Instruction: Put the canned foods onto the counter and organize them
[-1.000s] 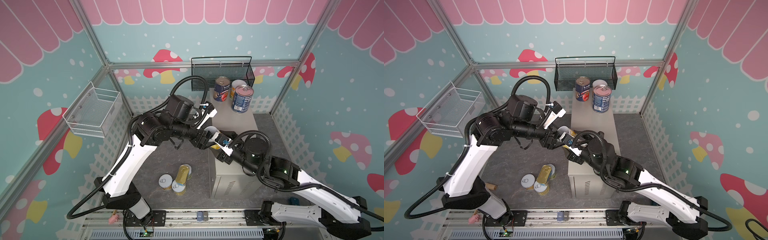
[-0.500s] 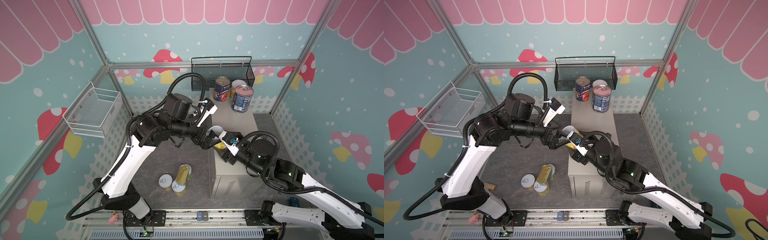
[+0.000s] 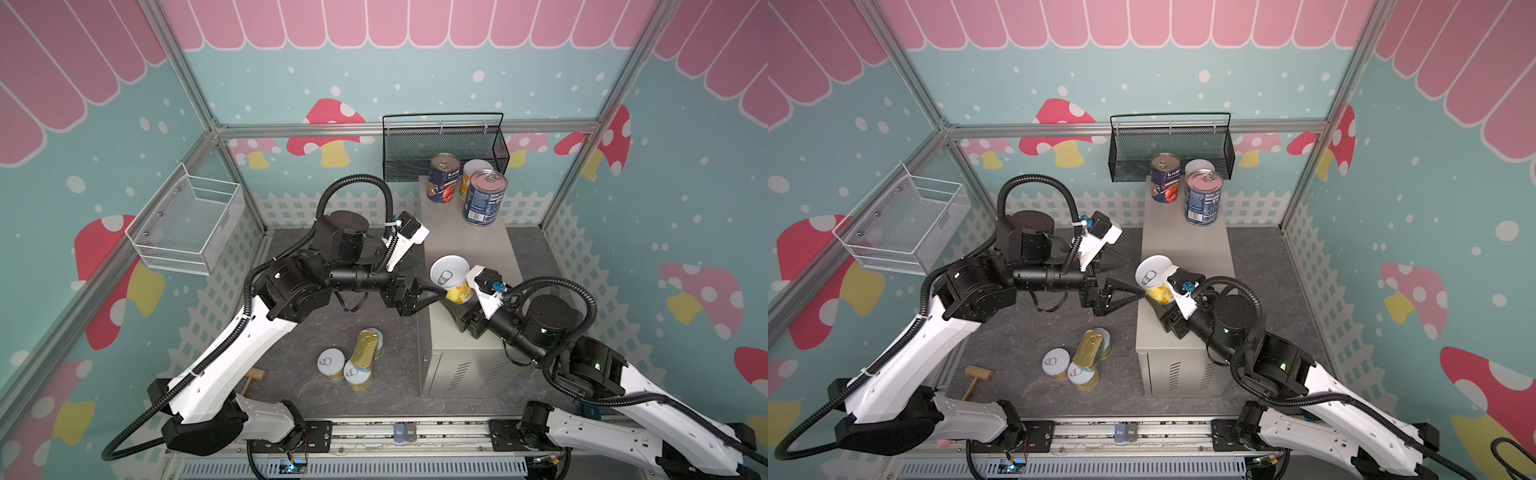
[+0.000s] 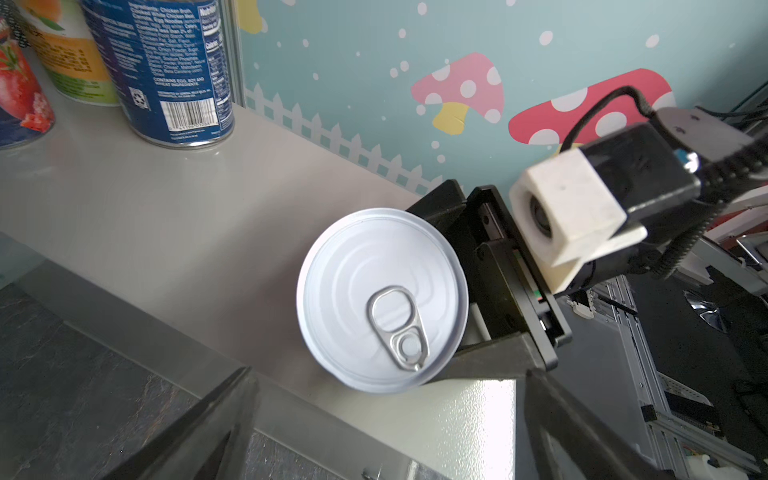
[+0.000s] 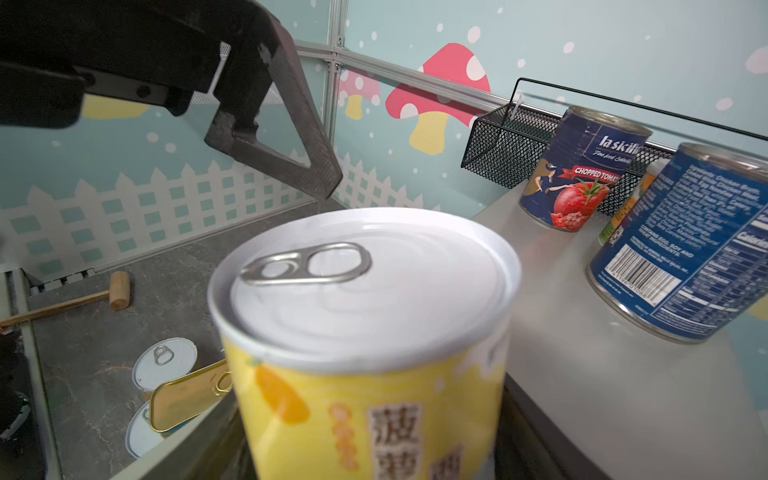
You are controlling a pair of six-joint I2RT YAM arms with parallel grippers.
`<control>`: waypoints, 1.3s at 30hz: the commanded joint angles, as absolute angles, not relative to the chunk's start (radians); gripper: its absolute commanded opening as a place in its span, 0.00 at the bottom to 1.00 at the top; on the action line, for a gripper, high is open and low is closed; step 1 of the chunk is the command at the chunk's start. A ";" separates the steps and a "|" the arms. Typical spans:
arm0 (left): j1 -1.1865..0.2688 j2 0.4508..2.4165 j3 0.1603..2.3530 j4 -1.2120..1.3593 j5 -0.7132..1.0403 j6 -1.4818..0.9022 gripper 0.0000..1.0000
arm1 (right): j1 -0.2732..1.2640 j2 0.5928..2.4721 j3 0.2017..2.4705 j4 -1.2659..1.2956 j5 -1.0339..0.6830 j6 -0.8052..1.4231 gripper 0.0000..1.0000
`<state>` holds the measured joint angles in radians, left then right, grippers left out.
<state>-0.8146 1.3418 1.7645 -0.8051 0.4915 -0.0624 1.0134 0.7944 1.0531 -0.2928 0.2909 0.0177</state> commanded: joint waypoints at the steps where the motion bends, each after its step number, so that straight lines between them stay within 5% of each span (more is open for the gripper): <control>1: -0.822 1.304 1.699 -0.614 0.530 -0.073 0.99 | 1.009 0.757 1.060 -0.221 0.228 0.084 0.56; 29: -0.869 1.319 1.654 -0.544 0.576 -0.064 0.99 | 1.009 0.749 1.134 -0.192 0.058 0.210 0.57; 39: -0.871 1.263 1.607 -0.484 0.369 -0.061 0.99 | 1.008 0.746 1.126 -0.178 0.049 0.214 0.57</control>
<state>-0.8673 1.3029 1.6337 -0.5198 0.4660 -0.0807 1.0084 0.7689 1.0809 -0.2932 0.0624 0.2039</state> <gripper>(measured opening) 0.992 0.748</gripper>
